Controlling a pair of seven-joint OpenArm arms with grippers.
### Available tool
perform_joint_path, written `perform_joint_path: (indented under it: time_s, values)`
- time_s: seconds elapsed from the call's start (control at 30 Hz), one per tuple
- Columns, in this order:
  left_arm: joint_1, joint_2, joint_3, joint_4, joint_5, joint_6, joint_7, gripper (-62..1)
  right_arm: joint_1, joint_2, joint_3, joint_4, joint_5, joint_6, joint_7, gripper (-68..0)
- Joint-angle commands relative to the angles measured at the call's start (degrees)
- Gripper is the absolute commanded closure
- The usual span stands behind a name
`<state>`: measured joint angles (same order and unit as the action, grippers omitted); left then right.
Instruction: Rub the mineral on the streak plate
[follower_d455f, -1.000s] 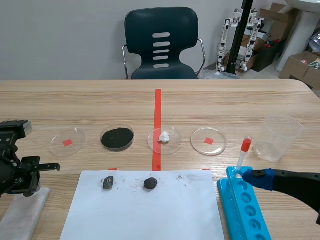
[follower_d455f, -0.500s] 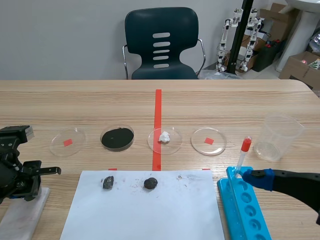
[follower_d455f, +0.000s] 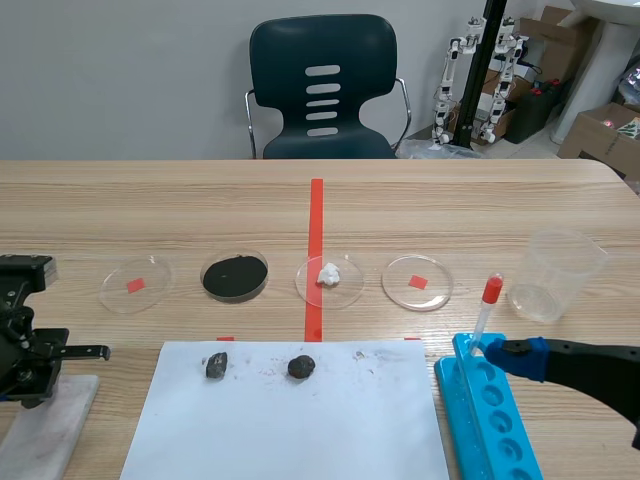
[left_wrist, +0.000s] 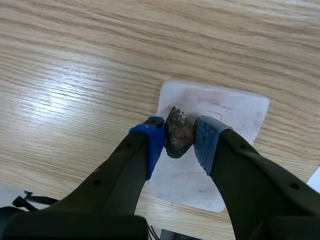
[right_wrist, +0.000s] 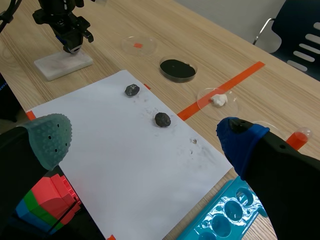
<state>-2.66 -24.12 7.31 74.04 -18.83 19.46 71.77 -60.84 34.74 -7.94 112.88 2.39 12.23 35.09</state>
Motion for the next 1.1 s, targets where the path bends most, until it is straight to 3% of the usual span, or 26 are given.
perform_joint_path:
  time_s: [0.0, 0.1, 0.3, 0.7, 0.87, 1.07]
  values:
    - [0.0, -0.5, -0.3, 0.0, 0.5, 0.4, 0.1, -11.3, 0.0, -0.2, 0.6, 1.3, 0.6, -0.2, 0.9, -60.6]
    - [0.0, -0.3, -0.3, 0.0, -0.4, 0.4, 0.0, -11.3, 0.0, -0.2, 0.6, 1.3, 0.6, -0.2, 0.9, -60.6]
    - [0.1, 0.8, -0.3, 0.0, -7.0, -1.2, -1.6, -11.3, 0.0, -0.2, 0.6, 1.3, 0.6, -0.2, 0.9, -60.6]
    - [0.1, 1.7, -0.2, 0.0, -13.5, -4.7, -3.0, -11.3, 0.0, -0.2, 0.6, 1.3, 0.6, -0.2, 0.9, -60.6]
    - [0.1, 1.7, -0.3, 0.0, -12.8, -4.7, -2.6, -11.3, 0.0, -0.2, 0.6, 1.3, 0.6, -0.2, 0.9, -60.6]
    - [0.1, 1.7, -0.3, 0.0, -3.3, -3.0, -0.1, -11.3, 0.0, -0.2, 0.6, 1.3, 0.6, -0.2, 0.9, -60.6]
